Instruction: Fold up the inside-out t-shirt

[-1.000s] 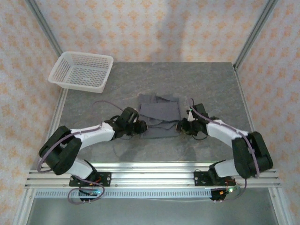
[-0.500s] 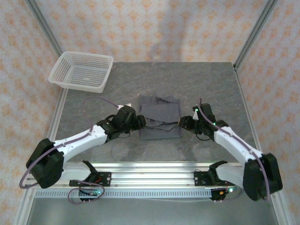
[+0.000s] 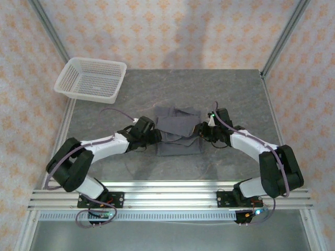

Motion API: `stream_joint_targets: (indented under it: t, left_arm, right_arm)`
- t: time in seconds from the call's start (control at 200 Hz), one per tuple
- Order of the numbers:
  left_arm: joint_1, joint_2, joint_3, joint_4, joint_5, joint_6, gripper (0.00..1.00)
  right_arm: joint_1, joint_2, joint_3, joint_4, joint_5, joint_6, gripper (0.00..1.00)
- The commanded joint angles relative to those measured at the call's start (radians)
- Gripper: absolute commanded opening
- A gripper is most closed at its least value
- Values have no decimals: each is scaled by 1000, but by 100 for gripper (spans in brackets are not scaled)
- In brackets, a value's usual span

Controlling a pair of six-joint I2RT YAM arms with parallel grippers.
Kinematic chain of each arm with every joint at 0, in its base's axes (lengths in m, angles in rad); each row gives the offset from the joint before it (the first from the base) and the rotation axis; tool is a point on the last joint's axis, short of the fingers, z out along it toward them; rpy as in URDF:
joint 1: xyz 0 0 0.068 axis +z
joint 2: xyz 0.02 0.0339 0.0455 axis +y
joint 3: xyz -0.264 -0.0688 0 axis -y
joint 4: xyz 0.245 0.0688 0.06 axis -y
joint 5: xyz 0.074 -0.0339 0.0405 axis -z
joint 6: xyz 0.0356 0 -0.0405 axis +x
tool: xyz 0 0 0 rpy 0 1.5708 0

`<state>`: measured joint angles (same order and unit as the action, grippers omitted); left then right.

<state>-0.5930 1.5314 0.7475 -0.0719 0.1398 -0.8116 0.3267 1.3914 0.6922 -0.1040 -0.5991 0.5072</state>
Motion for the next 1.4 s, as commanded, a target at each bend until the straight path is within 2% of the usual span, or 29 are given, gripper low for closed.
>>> stream_joint_targets:
  t: [0.0,0.14,0.23,0.29,0.335,0.43,0.595,0.816,1.026,1.156,1.211,1.306,1.396]
  left_arm:
    - [11,41,42,98,10,17,56]
    - [16,74,46,160,4,10,44]
    - [17,70,37,200,16,-5,22]
    - [16,56,35,211,28,-15,13]
    - [18,40,39,208,36,-25,10]
    - [18,11,68,181,48,-36,10]
    - [63,63,194,101,53,-44,14]
    - [148,233,309,225,66,-45,30]
    - [208,402,490,213,82,-52,46]
    - [247,468,593,184,117,-54,58]
    - [262,461,605,184,125,-46,67]
    - [283,406,602,158,135,-11,75]
    - [292,323,572,96,126,47,77]
  right_arm:
    - [8,2,9,46,-4,25,26]
    - [8,-7,15,15,-7,18,20]
    - [8,-23,15,-9,2,12,16]
    - [8,-35,20,-21,10,18,14]
    - [8,-44,28,-27,14,33,11]
    - [6,-46,56,-18,23,106,6]
    - [-23,60,191,-49,67,168,0]
    - [-56,329,442,-30,39,141,2]
    - [-101,534,684,-82,80,111,13]
    - [-133,634,831,-188,62,77,27]
    - [-142,633,858,-226,64,49,31]
    - [-162,571,819,-253,95,-6,38]
    - [-179,486,712,-230,110,-52,43]
